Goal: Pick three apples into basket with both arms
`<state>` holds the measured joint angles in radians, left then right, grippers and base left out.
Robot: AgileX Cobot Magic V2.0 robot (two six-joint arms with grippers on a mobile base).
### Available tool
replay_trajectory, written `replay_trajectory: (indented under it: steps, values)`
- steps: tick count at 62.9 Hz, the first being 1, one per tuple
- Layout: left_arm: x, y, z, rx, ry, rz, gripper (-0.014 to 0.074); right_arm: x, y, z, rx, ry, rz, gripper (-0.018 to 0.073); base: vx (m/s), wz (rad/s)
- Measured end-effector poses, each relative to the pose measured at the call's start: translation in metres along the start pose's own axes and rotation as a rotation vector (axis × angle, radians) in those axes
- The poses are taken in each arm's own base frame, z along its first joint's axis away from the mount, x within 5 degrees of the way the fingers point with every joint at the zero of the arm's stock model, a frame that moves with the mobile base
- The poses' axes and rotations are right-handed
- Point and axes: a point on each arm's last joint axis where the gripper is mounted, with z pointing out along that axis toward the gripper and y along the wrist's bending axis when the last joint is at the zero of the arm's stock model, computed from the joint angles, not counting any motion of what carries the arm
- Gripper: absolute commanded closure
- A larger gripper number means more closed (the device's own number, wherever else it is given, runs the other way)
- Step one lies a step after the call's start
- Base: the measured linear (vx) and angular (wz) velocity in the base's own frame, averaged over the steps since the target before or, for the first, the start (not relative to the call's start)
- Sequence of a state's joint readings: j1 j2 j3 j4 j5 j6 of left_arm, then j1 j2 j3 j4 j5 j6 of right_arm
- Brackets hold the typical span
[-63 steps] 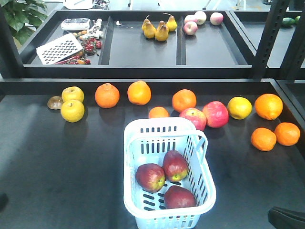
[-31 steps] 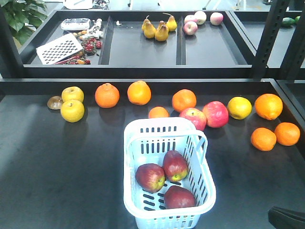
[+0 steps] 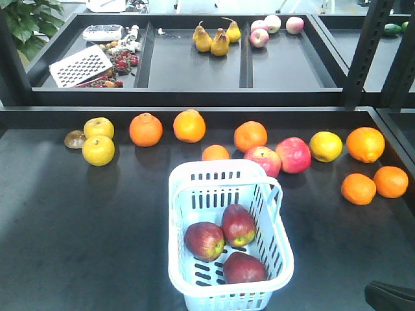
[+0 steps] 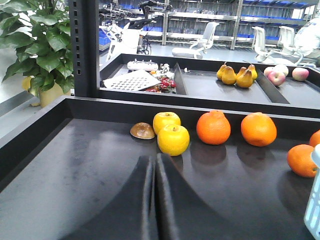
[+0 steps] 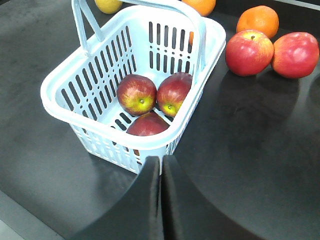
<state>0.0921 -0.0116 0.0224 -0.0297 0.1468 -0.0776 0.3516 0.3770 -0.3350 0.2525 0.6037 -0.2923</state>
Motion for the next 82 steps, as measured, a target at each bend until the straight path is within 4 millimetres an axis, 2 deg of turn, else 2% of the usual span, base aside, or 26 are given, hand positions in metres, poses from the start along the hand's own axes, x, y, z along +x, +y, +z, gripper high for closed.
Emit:
replay_trajectory:
  steps: [51,64,72,82]
  values:
    - [0.0,0.0,0.0,0.0,0.0,-0.001,0.0603,0.001,0.0,0.0,-0.003,0.01,0.0,0.0564,0.0,0.0]
    - [0.0,0.0,0.0,0.0,-0.001,-0.002,0.0603,0.003,-0.009,0.0,0.093,0.038,-0.127,0.0564,0.0,0.0]
    - [0.0,0.0,0.0,0.0,-0.001,-0.002,0.0603,0.015,-0.017,0.008,0.187,0.026,-0.038,0.0564,0.0,0.0]
    - [0.0,0.0,0.0,0.0,-0.001,-0.002,0.0603,0.05,-0.024,0.017,0.3,-0.011,0.148,0.0564,0.0,0.0]
